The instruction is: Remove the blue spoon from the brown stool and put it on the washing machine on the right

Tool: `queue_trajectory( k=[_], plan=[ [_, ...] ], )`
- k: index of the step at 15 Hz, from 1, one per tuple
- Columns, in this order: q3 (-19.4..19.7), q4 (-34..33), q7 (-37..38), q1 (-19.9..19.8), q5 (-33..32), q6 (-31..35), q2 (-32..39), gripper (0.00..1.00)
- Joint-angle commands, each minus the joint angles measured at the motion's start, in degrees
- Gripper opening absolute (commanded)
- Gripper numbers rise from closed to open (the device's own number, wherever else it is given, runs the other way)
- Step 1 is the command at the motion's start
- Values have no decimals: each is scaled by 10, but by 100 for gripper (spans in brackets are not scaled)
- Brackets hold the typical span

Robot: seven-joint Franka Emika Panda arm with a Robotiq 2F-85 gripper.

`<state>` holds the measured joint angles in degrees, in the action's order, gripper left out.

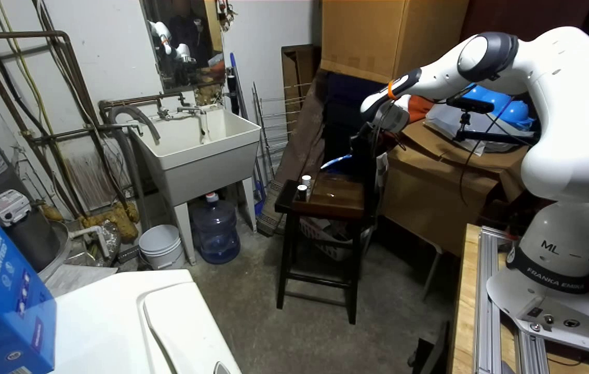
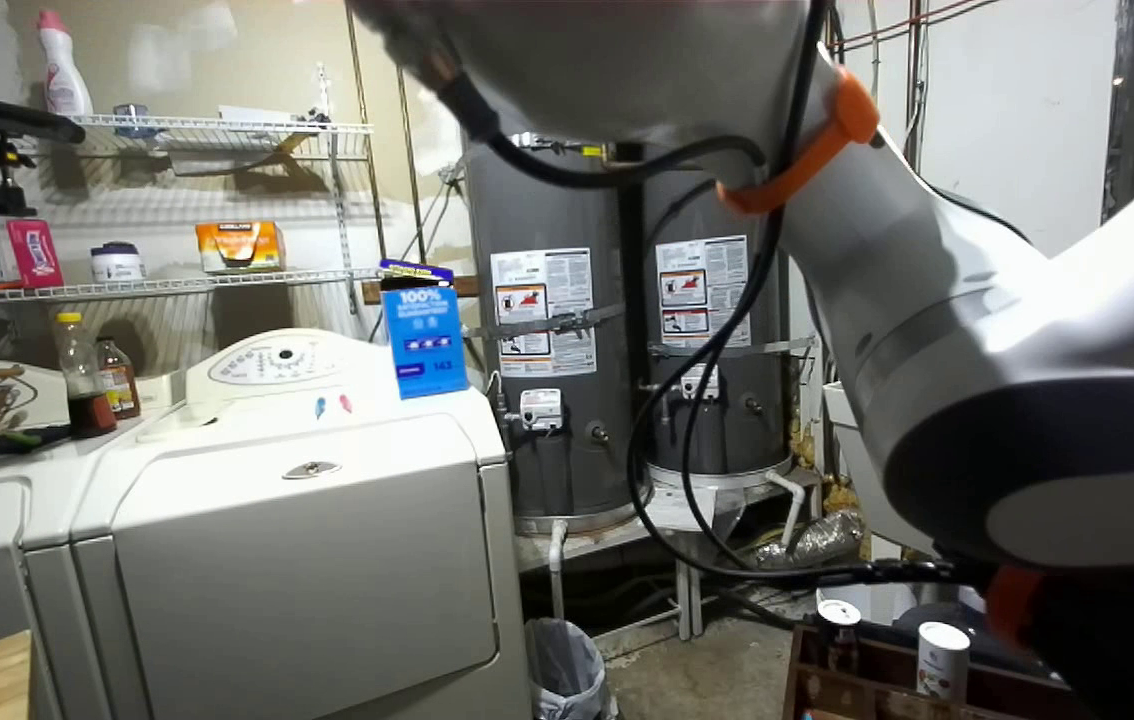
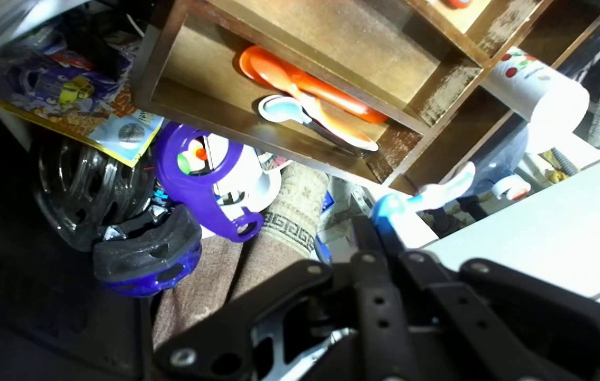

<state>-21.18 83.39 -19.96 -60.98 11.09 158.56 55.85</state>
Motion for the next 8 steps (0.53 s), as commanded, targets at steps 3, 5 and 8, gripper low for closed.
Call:
queue_trajectory(
  k=[3,5,8],
  plan=[
    [-106,193,-59,-105,31,75,-126,1],
    [-148,224,-82,-135,47,84,-154,1],
    [-202,241,-121,-165,30,41,-183,1]
  ],
)
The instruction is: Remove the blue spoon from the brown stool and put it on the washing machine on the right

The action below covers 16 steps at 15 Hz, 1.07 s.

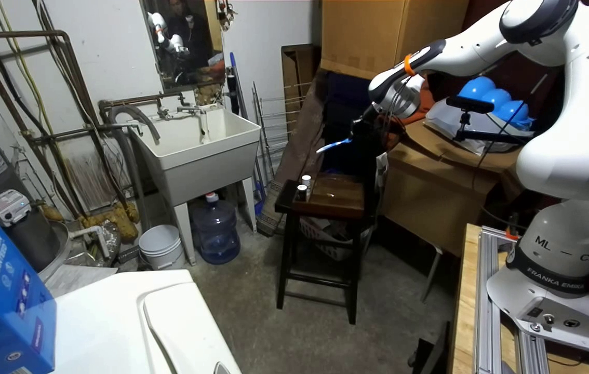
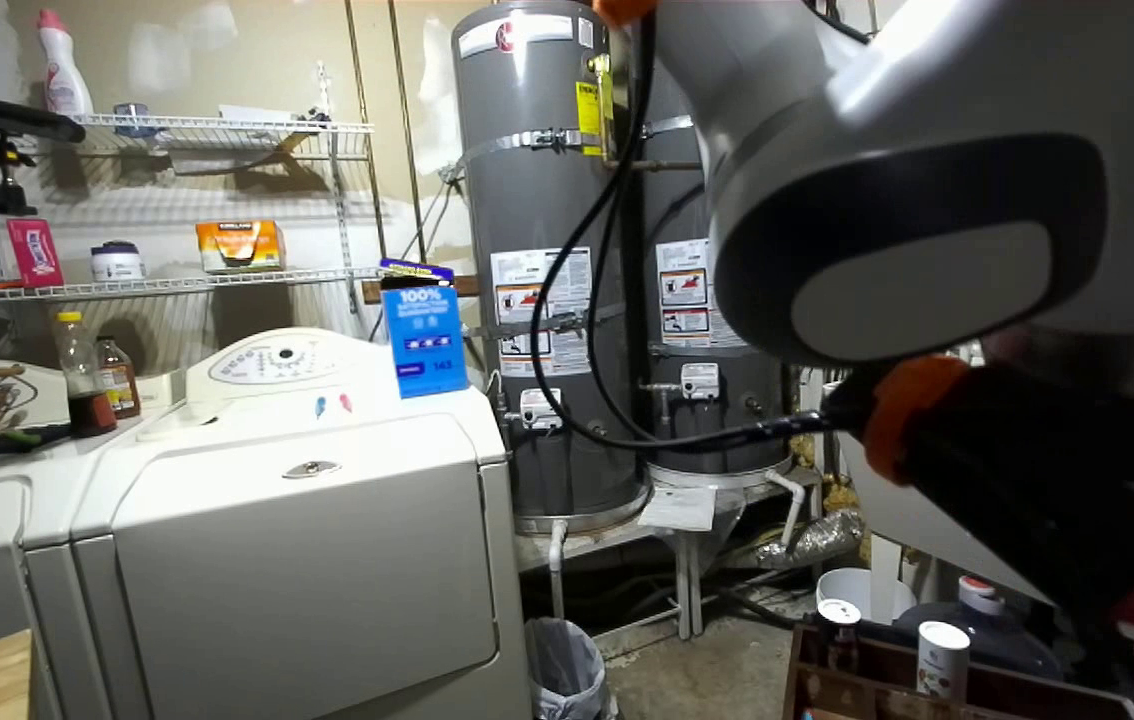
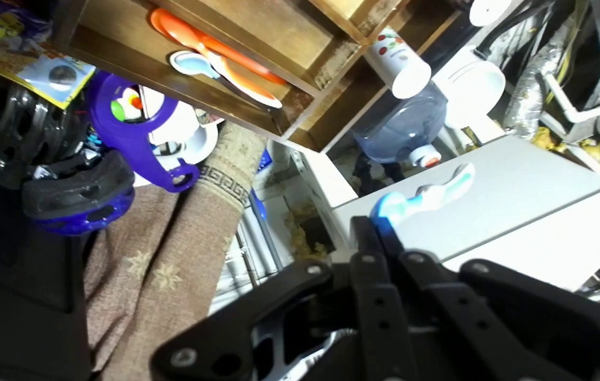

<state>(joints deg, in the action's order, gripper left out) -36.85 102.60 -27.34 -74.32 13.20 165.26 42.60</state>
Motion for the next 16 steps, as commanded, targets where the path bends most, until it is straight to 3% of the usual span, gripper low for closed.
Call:
queue_trajectory(
  k=[1,9,12,16],
  plan=[
    [-59,59,-55,-33,7,-33,-65,1],
    [-142,111,-105,8,19,-82,-154,1],
    [-140,138,-110,50,12,-96,-185,1],
    [-149,182,-172,83,17,-110,-210,1]
  ],
)
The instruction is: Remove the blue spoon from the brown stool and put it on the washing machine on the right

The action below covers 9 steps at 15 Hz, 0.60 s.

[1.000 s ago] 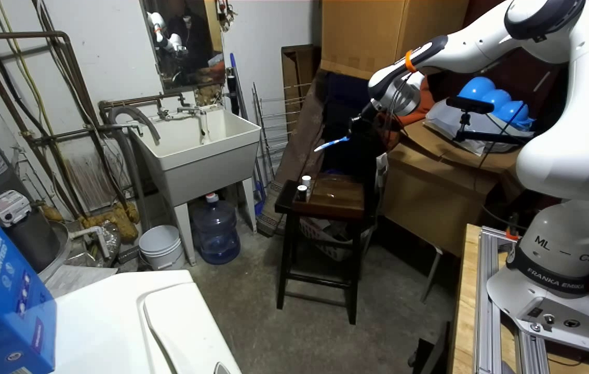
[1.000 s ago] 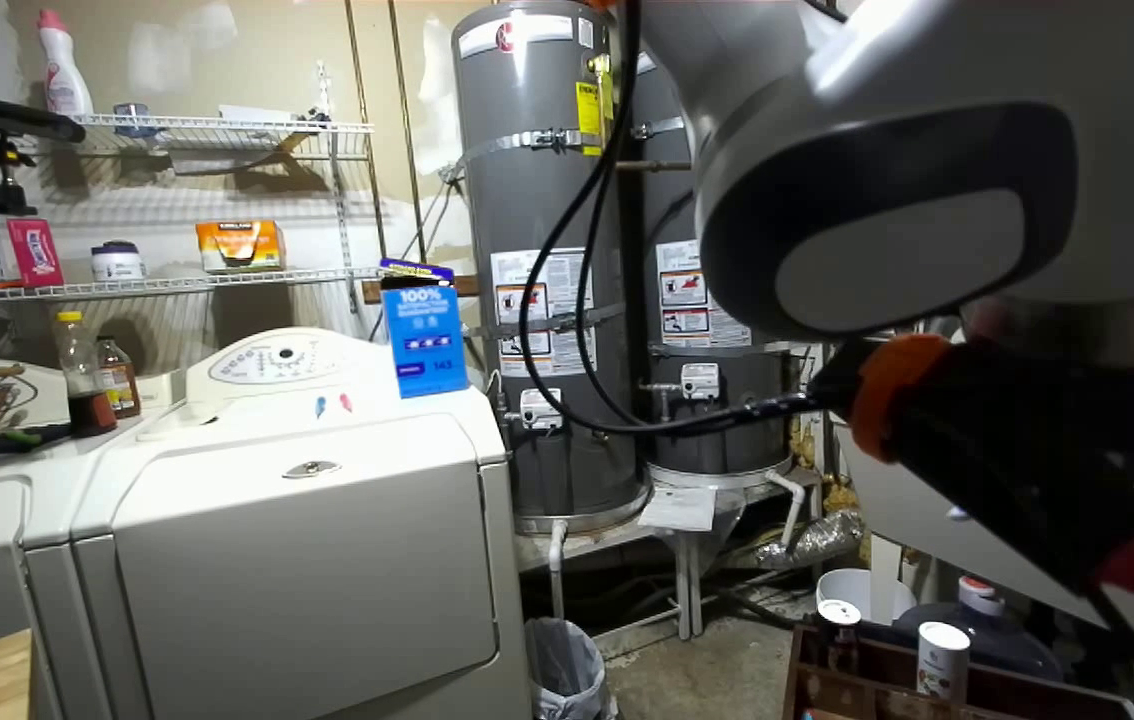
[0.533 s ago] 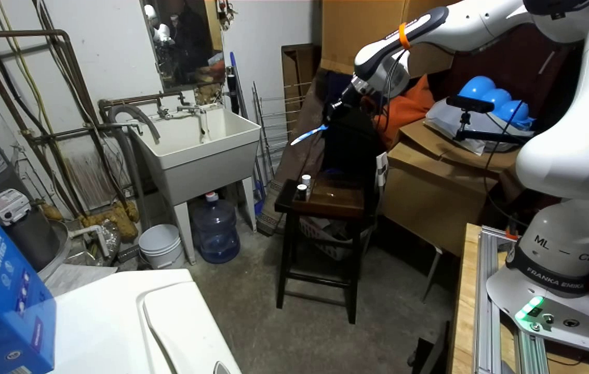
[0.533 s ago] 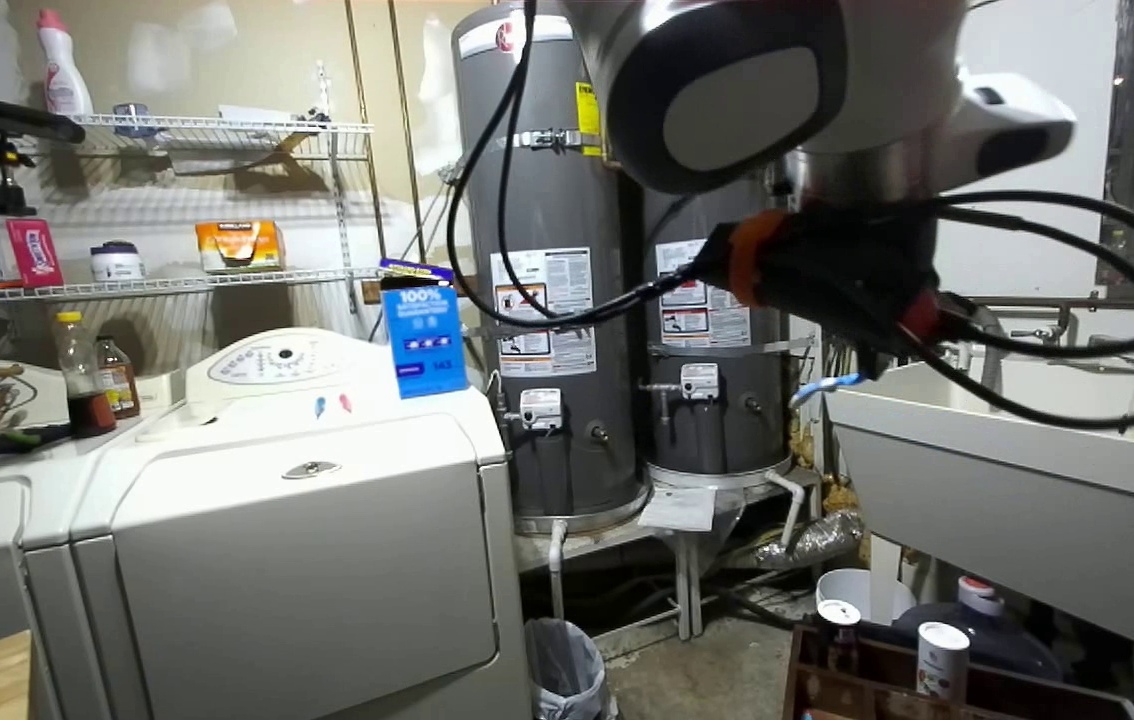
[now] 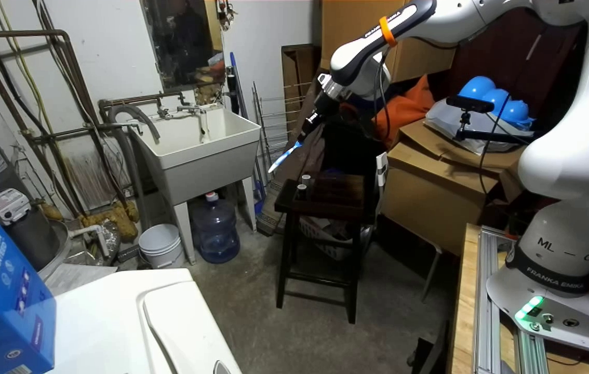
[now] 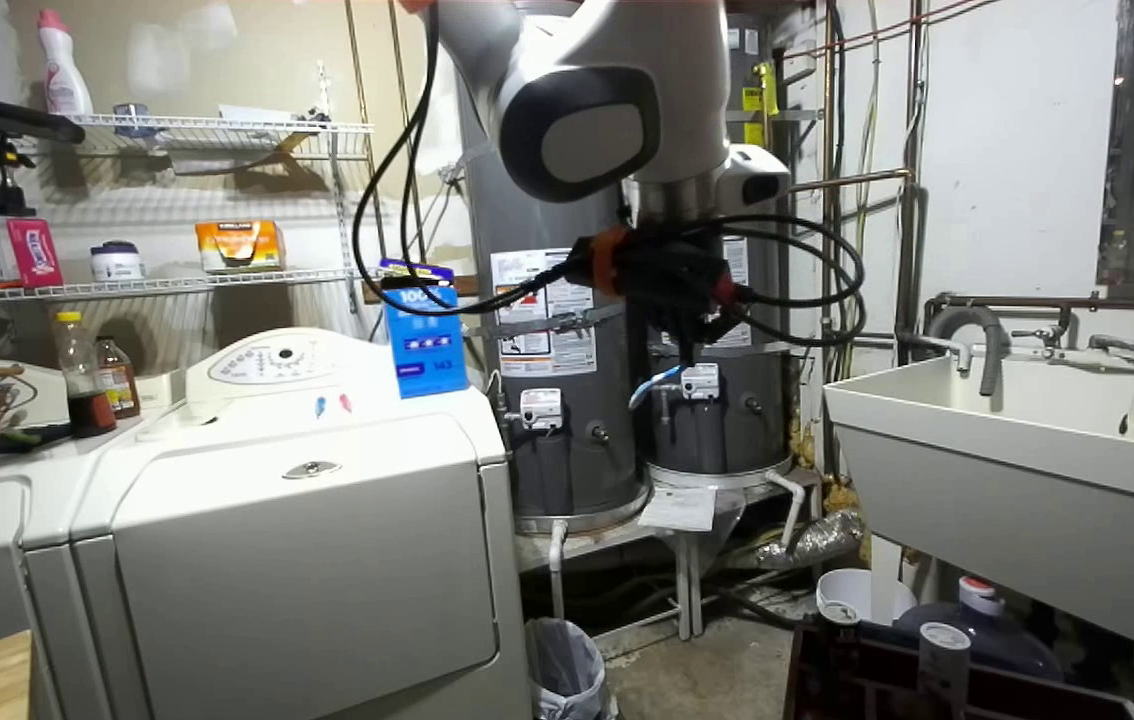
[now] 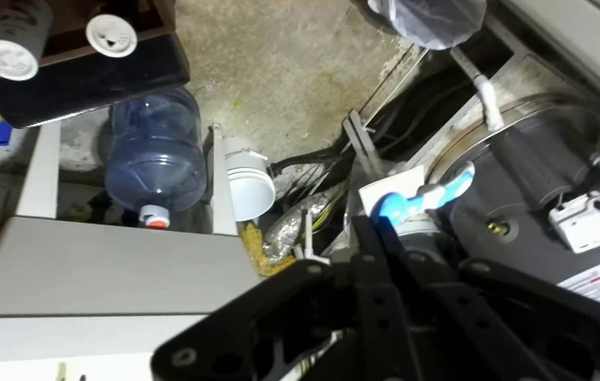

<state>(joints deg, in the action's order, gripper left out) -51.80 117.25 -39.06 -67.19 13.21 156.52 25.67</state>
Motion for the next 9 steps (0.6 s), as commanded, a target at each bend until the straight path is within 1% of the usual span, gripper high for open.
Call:
queue_trajectory(
  k=[1,2,3,5,8,9],
  plan=[
    [1,44,-82,13,18,-21,-45,1],
    [12,40,-101,18,16,-23,-45,1],
    [26,26,-75,43,32,-10,-29,3],
    [33,31,-98,46,33,-11,-35,3],
    [38,31,-110,46,33,-13,-36,3],
    [38,31,-110,46,33,-13,-36,1]
  ],
)
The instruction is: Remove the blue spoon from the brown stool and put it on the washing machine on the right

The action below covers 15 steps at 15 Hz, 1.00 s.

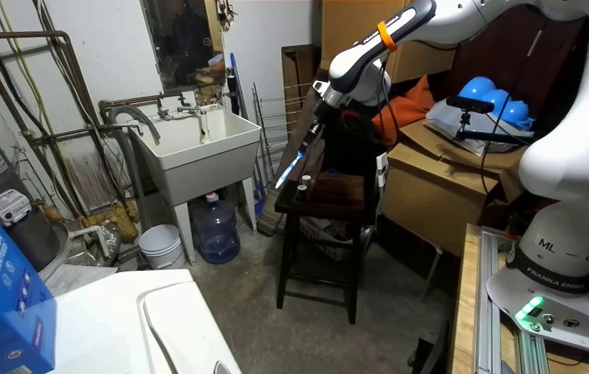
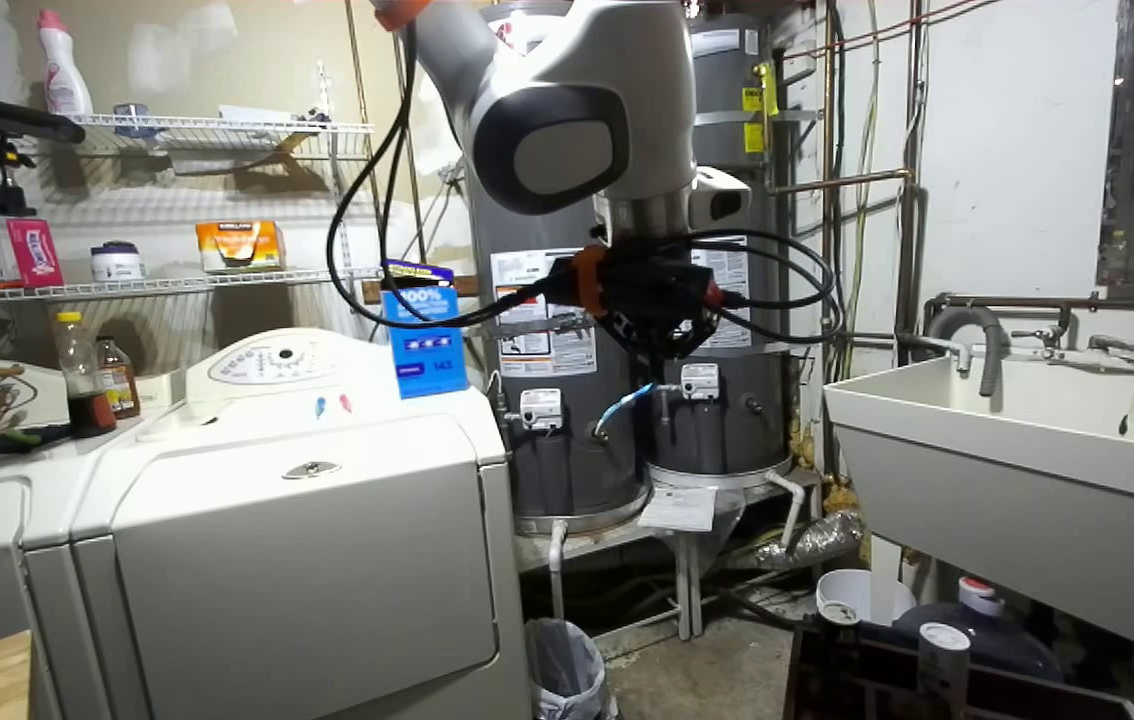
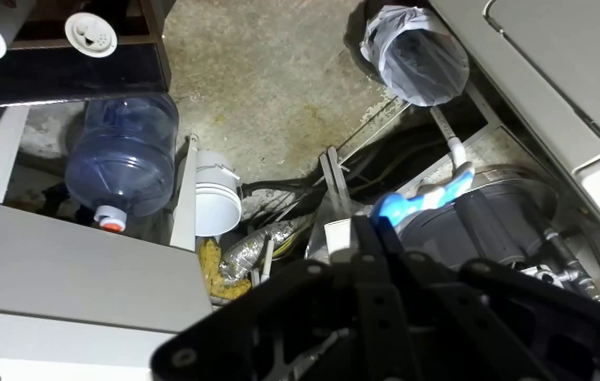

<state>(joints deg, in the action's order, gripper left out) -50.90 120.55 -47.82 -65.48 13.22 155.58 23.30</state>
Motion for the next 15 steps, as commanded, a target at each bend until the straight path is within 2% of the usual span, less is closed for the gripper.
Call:
queue_trajectory(
  k=[1,7,11,15],
  plan=[
    [26,-12,-30,44,35,12,6,1],
    [-34,-100,-92,123,57,78,70,1],
    [-80,-181,-131,158,43,25,120,1],
    [-106,-242,-206,166,52,-71,171,1]
  ],
)
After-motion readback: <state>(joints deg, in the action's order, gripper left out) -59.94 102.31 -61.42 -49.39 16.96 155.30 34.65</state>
